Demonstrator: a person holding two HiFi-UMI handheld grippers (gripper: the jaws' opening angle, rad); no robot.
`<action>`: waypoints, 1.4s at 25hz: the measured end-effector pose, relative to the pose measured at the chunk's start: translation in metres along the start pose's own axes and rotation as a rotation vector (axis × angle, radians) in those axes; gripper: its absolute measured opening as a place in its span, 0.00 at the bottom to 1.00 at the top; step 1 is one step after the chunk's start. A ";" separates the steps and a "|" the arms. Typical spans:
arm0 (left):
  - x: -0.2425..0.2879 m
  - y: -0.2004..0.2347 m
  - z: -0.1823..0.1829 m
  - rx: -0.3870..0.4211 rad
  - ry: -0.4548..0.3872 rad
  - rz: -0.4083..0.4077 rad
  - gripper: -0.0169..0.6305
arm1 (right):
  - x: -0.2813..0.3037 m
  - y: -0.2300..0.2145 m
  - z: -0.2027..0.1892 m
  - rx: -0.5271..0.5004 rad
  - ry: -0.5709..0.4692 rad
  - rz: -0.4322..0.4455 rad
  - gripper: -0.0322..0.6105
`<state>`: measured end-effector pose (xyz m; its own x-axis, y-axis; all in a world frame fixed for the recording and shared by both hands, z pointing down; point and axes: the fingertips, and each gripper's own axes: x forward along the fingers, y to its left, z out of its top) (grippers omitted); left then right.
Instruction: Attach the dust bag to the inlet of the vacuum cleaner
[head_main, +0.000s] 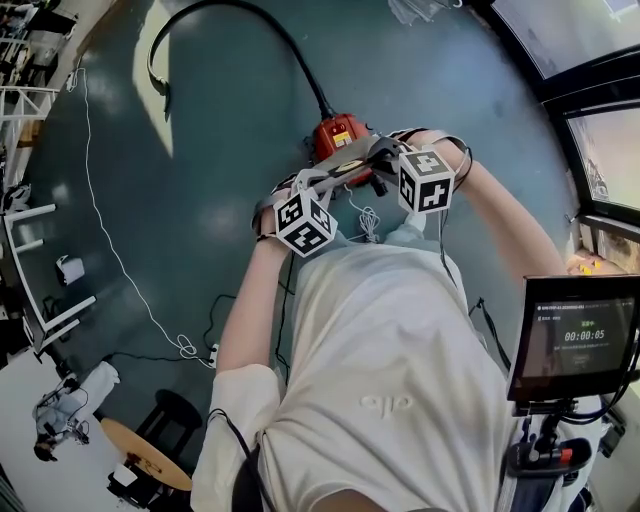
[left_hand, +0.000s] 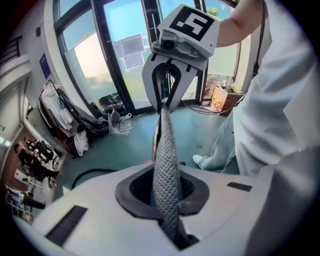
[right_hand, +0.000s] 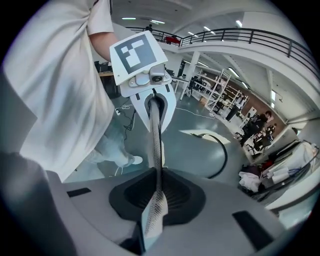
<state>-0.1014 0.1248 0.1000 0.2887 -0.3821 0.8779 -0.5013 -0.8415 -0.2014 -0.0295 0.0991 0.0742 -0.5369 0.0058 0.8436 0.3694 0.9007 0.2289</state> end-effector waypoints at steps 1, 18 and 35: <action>0.001 -0.002 0.001 0.023 -0.011 0.000 0.05 | -0.001 0.002 -0.001 0.015 0.000 0.002 0.11; 0.007 -0.025 0.046 0.107 -0.146 0.054 0.07 | -0.008 0.023 -0.026 -0.024 0.089 -0.055 0.11; 0.124 -0.226 0.044 -0.222 -0.142 -0.574 0.07 | 0.044 0.194 -0.141 0.392 0.155 0.283 0.11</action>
<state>0.0834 0.2503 0.2355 0.6601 0.0465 0.7498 -0.3876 -0.8339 0.3929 0.1250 0.2131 0.2245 -0.3269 0.2356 0.9152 0.1558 0.9686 -0.1937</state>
